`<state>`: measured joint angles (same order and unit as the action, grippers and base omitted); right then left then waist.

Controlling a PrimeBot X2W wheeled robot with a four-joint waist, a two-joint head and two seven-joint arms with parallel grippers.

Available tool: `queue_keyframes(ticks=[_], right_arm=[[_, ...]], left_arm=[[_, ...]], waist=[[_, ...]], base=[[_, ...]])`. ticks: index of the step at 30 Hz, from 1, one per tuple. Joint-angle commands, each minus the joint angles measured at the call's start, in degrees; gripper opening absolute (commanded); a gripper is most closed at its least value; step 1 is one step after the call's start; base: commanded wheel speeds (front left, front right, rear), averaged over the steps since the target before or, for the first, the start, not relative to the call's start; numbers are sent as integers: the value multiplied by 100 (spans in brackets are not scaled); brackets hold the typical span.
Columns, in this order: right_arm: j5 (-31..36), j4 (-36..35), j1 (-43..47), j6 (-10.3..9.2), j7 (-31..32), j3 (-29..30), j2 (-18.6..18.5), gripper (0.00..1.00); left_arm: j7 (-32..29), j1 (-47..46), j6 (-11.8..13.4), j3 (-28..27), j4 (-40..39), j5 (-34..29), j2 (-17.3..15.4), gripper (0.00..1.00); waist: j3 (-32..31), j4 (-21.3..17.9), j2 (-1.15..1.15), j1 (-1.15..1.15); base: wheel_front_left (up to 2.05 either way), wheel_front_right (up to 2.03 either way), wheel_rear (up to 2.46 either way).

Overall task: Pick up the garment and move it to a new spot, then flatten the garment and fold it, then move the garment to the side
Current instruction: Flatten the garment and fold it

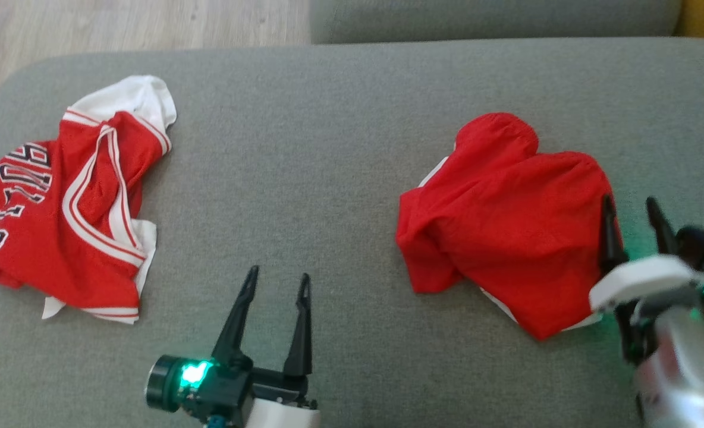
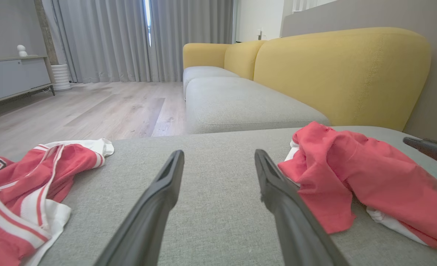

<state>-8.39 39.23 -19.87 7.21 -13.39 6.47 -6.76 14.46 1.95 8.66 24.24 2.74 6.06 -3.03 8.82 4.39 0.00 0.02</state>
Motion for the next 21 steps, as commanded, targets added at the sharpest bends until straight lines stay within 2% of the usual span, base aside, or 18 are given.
queue_keyframes(ticks=[1,6,8,9,11,15,21], right_arm=[[-102,50,-333,28,41,-150,-136,100],[-855,986,-1015,28,383,-494,-330,100],[-1295,1196,-1168,28,624,-794,-337,100],[-1516,1239,-1203,28,755,-994,-351,96],[-1902,1190,-1236,28,821,-1363,-470,0],[-2222,1088,-1336,28,387,-1856,-894,0],[-2140,897,-1867,28,-80,-2258,-1554,0]], left_arm=[[53,-200,42,-103,-157,-50,15,100],[53,-311,64,10,-107,-45,15,100],[53,-360,64,41,-90,-31,15,100],[53,-385,61,51,-79,-24,15,100],[53,-431,63,56,-60,-7,15,100],[53,-451,108,20,-39,25,15,100],[53,-377,126,-19,-152,18,15,100]], waist=[[99,53,0,-2],[289,124,0,-2],[355,157,0,-2],[376,171,0,-2],[395,195,0,-2],[301,181,0,-2],[-9,73,0,-2]], base=[[0,0,0],[0,0,0],[0,0,0],[0,0,0],[0,0,0],[0,0,0],[0,0,0]])
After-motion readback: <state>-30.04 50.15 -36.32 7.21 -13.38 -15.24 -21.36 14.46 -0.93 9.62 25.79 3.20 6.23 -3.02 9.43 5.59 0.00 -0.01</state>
